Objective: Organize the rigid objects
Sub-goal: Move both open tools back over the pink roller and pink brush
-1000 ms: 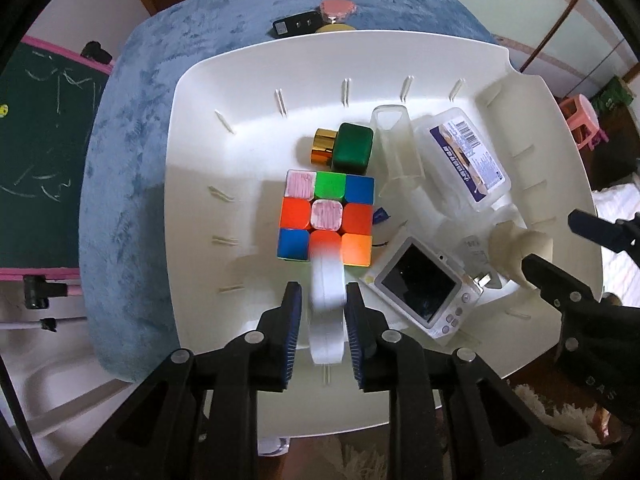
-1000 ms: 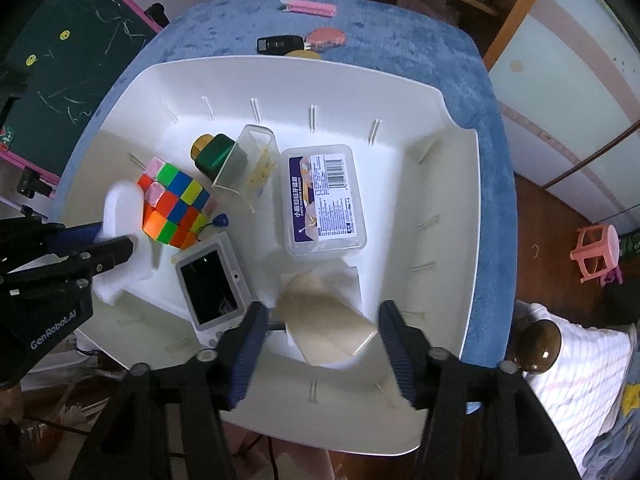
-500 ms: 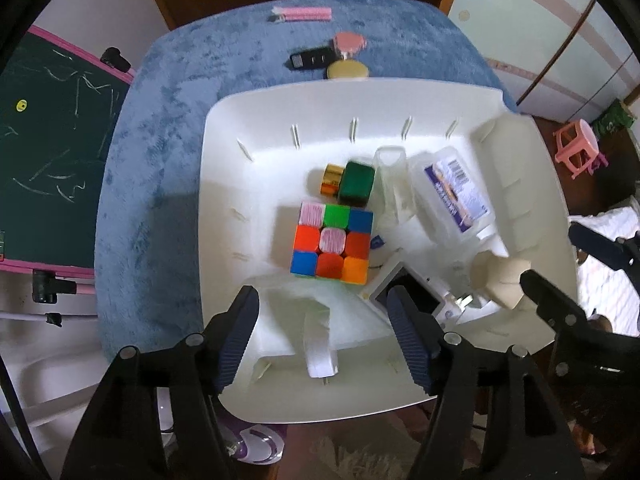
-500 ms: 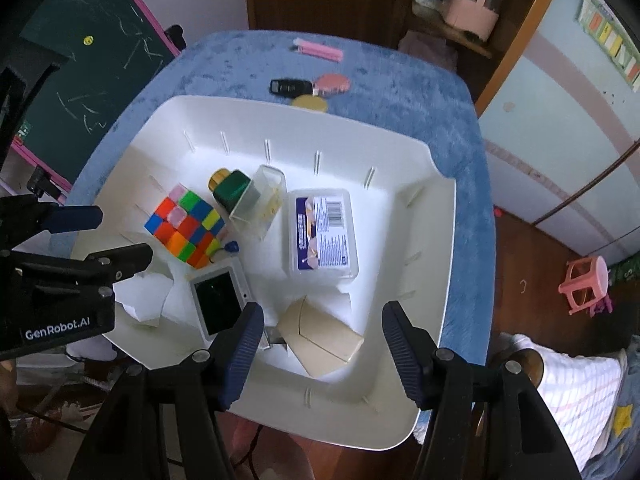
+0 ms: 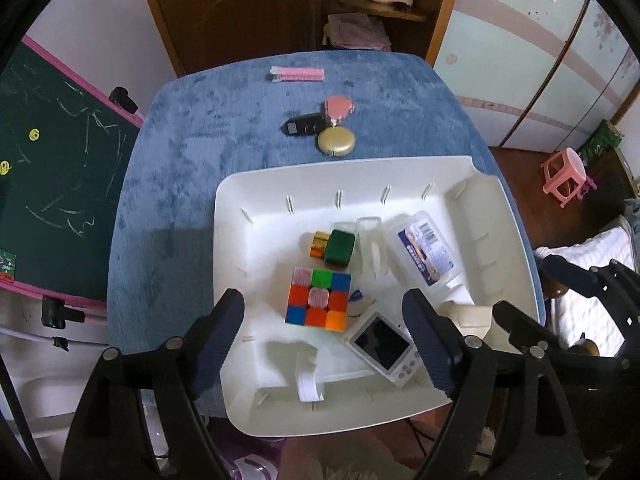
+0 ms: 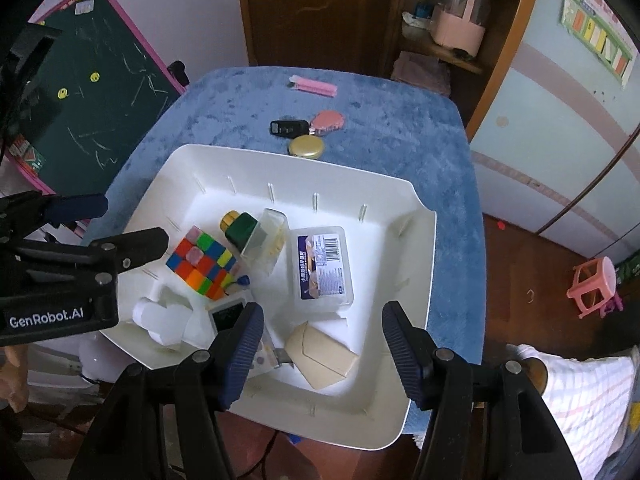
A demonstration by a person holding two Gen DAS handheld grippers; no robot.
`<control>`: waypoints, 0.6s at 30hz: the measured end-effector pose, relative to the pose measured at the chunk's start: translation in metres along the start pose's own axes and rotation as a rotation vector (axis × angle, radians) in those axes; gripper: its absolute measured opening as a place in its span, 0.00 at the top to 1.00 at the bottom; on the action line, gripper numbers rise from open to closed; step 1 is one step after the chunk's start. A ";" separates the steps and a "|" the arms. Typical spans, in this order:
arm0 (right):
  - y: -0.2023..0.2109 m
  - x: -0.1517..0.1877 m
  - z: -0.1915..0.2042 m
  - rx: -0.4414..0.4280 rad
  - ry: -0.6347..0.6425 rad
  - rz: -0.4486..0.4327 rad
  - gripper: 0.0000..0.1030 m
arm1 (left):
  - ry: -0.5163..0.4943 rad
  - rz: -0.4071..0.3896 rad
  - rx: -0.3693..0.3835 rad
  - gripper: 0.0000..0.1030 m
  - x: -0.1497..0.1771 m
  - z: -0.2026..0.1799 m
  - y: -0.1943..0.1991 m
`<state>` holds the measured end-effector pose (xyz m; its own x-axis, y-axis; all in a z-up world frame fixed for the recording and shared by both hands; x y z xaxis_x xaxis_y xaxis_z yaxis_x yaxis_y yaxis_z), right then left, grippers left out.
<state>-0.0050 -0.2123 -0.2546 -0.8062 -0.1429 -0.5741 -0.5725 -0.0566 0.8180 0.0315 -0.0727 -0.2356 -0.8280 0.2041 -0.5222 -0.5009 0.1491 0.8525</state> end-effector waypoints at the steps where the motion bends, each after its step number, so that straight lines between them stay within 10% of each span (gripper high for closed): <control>1: 0.000 -0.002 0.000 -0.003 -0.002 0.003 0.39 | 0.005 -0.003 0.002 0.19 -0.002 0.000 0.000; 18: 0.017 -0.084 -0.017 -0.040 -0.096 -0.096 0.39 | 0.025 -0.169 -0.016 0.15 -0.100 0.033 0.029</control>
<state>0.0560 -0.2182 -0.1919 -0.7596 -0.0401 -0.6492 -0.6429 -0.1052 0.7587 0.1082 -0.0572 -0.1596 -0.7375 0.1528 -0.6578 -0.6374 0.1642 0.7528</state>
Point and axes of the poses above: each gripper's, at about its wrist camera, not at the fingertips, and y roughly against the way its jaws point, z to its left, x to its underside, the point moved 7 cm from there along -y, roughly the way its jaws point, and after that the axes turned 8 degrees about -z, right-handed, at the moved point
